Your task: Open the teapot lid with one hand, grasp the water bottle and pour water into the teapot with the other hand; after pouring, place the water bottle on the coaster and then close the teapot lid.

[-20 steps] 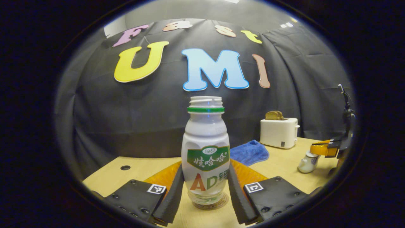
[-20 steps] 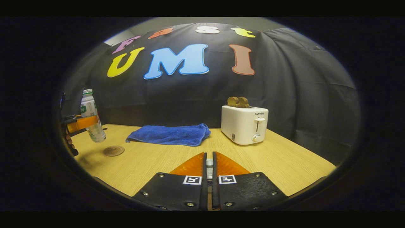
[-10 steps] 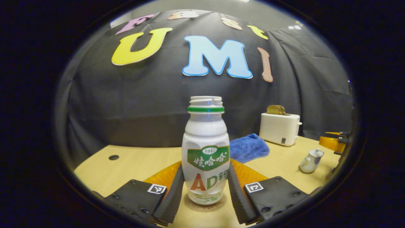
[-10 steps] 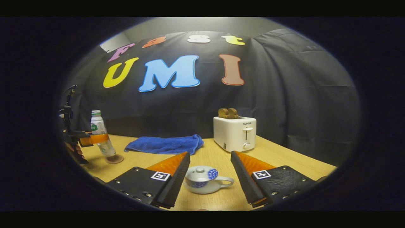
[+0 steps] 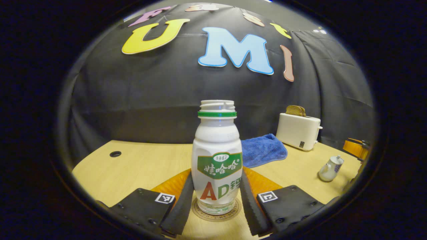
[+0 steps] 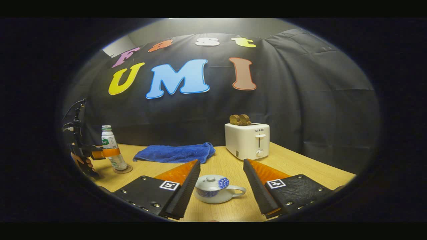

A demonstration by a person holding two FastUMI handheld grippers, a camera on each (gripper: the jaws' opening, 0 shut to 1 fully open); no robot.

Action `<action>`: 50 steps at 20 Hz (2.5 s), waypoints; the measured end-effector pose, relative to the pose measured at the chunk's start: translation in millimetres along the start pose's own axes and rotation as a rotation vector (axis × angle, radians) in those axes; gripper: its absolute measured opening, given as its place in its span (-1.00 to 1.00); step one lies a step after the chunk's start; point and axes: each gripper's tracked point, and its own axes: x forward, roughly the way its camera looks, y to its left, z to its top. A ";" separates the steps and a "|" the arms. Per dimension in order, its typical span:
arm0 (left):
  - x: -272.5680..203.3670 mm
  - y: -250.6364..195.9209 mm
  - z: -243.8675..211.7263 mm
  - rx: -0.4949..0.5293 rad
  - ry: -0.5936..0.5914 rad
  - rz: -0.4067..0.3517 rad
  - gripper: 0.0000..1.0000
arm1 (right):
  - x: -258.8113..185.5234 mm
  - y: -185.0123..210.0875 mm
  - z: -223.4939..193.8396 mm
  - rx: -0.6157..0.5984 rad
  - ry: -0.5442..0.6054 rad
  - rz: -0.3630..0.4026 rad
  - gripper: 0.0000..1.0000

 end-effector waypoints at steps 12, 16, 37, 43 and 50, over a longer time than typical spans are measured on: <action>-6.4 -0.2 13.3 0.039 -0.064 0.025 1.00 | 0.9 4.7 -4.8 -0.009 0.014 0.019 0.60; -12.4 -3.9 10.0 0.041 -0.065 0.012 1.00 | 0.4 7.7 -6.5 -0.010 0.019 0.030 0.60; -175.1 -65.4 21.7 0.074 -0.193 0.056 0.96 | -88.6 85.7 12.1 -0.061 -0.047 0.134 0.60; -202.5 -98.7 -20.8 0.007 -0.168 0.109 1.00 | -125.6 102.5 -16.4 -0.062 -0.024 0.115 0.62; -212.7 -119.2 -26.7 0.065 -0.188 0.175 1.00 | -136.6 111.5 -38.0 -0.062 -0.021 0.107 0.70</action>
